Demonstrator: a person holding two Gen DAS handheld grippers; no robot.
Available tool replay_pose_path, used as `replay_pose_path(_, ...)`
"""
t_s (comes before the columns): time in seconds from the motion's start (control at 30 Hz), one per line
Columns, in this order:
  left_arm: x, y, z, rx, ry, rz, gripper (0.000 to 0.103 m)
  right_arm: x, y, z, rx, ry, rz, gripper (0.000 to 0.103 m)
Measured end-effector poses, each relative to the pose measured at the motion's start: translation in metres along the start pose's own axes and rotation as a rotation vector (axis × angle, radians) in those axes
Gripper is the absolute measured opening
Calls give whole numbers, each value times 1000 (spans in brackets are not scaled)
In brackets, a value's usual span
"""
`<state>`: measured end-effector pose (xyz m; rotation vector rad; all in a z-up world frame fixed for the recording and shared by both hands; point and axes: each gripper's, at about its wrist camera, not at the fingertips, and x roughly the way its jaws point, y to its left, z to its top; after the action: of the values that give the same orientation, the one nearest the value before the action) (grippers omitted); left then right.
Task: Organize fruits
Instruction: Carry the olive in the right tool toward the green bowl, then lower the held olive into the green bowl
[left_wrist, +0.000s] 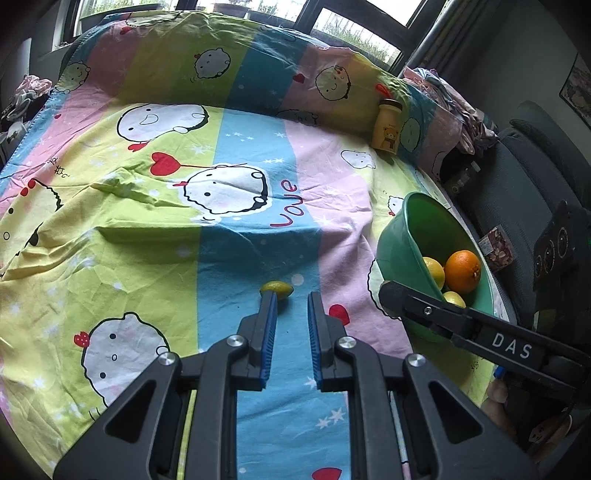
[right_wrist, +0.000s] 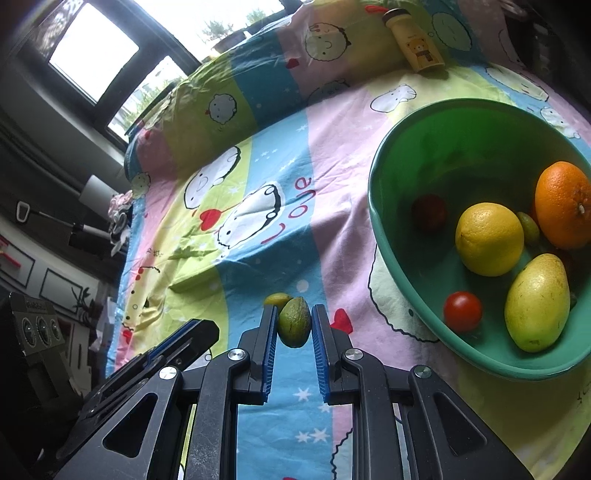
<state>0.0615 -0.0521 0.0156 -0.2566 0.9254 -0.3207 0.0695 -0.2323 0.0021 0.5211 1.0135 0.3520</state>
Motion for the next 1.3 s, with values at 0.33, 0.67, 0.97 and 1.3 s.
replay_pose_path(0.33,-1,-26,3,69,-11,-8,14,-35,-18,2,39,-65,128,21)
replay_pose_path(0.67,10,-76,19,155,-21,-57,14,-83,-61,10,149,-229,103,21)
replay_pose_path(0.97,20,-112,24,203,-20,-82,14,-107,-98,8,252,-333,25,21)
replay_pose_path(1.3,28,-151,28,260,-44,-116,14,-119,-130,5,333,-386,-1,21)
